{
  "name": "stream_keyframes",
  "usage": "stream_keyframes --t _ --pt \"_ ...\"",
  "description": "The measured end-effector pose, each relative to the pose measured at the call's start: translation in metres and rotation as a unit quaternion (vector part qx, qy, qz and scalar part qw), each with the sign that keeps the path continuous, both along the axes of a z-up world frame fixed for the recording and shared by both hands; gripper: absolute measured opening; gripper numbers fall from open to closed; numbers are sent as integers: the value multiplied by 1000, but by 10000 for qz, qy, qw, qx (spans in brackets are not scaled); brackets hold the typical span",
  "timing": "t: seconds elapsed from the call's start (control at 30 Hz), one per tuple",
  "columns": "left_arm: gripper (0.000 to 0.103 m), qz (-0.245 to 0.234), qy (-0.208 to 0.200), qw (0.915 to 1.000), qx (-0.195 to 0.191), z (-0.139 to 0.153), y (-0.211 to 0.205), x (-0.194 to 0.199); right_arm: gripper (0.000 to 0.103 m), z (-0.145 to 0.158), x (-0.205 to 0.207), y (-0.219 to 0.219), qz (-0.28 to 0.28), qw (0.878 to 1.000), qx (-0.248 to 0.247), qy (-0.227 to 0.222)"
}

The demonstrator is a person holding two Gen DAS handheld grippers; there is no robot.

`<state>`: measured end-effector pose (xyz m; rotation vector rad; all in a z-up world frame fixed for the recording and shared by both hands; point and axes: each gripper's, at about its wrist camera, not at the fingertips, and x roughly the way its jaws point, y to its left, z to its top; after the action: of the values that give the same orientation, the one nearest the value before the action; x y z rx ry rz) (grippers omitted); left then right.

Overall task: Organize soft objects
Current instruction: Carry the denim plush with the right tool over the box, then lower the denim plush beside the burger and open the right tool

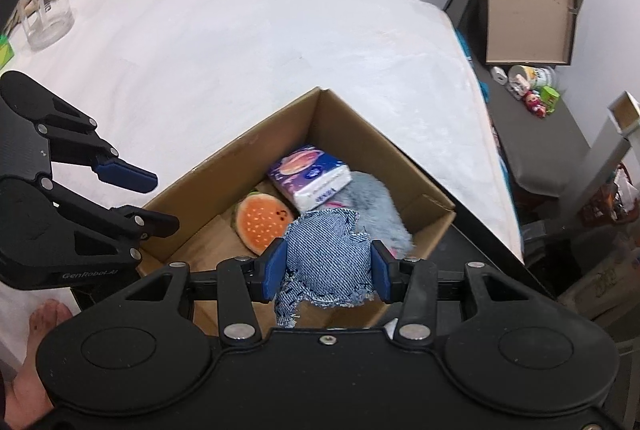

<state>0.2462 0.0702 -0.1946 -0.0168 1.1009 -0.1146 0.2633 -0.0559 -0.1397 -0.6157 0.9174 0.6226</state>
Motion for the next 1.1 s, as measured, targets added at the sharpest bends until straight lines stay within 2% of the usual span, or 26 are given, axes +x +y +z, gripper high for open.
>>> stream_keyframes --t 0.13,0.27,0.5,1.1 --pt "18 -42 6 9999 -146 -1 3 -2 45 -11 1 11 97 9999 -79 116" --pt "16 -46 -10 9997 -221 0 5 -2 46 -22 3 20 168 9995 -192 201" --pt "16 -56 4 9996 -288 -2 7 -2 61 -38 4 25 161 9984 -541 100" --pt "18 6 15 10000 -76 4 0 -3 77 -10 -6 -12 -248 9992 -292 -108"
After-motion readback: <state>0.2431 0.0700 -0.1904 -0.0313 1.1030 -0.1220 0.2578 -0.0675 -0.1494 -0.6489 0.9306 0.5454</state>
